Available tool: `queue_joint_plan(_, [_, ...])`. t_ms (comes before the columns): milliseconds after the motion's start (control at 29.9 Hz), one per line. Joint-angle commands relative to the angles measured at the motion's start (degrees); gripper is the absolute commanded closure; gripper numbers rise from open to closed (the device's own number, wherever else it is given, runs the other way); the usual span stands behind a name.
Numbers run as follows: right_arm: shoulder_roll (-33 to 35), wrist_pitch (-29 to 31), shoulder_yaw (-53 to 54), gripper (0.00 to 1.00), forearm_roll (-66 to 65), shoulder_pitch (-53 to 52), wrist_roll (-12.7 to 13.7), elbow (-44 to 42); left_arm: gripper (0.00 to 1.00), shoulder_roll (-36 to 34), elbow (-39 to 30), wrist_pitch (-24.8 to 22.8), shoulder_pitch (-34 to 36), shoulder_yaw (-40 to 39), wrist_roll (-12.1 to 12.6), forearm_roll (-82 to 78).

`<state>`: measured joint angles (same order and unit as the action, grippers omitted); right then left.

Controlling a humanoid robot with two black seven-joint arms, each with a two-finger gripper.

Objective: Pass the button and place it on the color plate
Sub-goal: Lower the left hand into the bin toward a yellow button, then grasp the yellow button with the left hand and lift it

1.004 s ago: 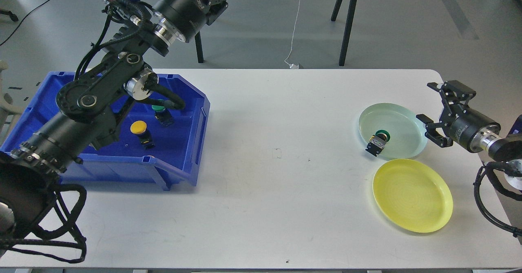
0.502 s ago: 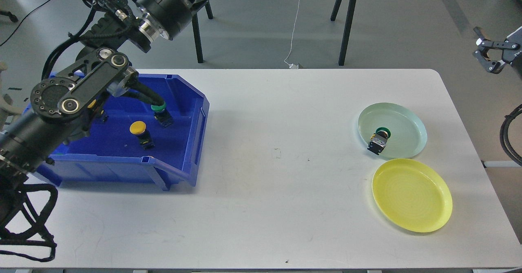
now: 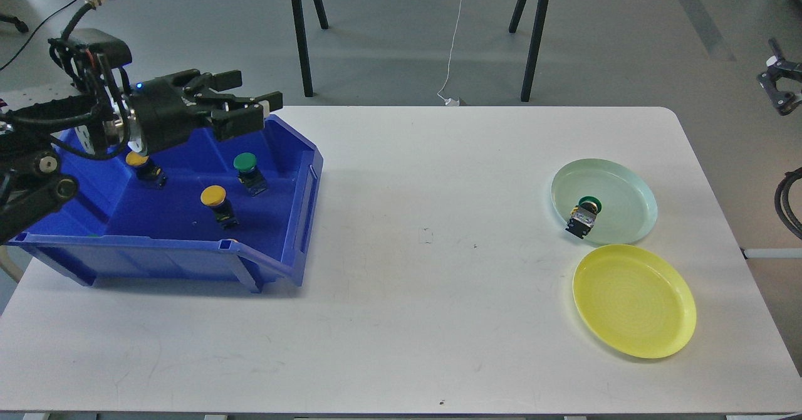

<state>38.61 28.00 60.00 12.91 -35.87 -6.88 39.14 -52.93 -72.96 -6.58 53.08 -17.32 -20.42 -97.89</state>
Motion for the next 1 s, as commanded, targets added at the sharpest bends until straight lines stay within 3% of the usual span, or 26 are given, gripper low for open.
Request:
queue_joint_plan(0, [0.0,0.0,0.1,0.04,0.0,0.2,-0.1,-0.1,0.08,-2.0,1.0,0.0,0.0,5.2,-0.3,-4.9])
queue_joint_plan(100, [0.0,0.0,0.0,0.04,0.0,0.4,-0.1,0.0,0.10,-1.4,3.6,-0.6,-0.2,6.9,-0.3,-5.0])
queue_joint_plan(335, [-0.1,0.0,-0.2,0.04,0.0,0.4,-0.1,0.0,0.14,0.5,6.8,-10.9,0.6,8.3,-0.5,-5.0])
queue_joint_plan(602, [-0.1,0.0,-0.5,0.04,0.0,1.1,-0.2,0.1,0.14,5.5,10.5,-13.9,0.4,8.6,-0.2,-4.9])
queue_joint_plan(970, [-0.1,0.0,-0.4,0.04,0.0,1.1,-0.2,0.1,0.14,8.6,16.2,-14.0,0.3,9.3,0.0,-6.2])
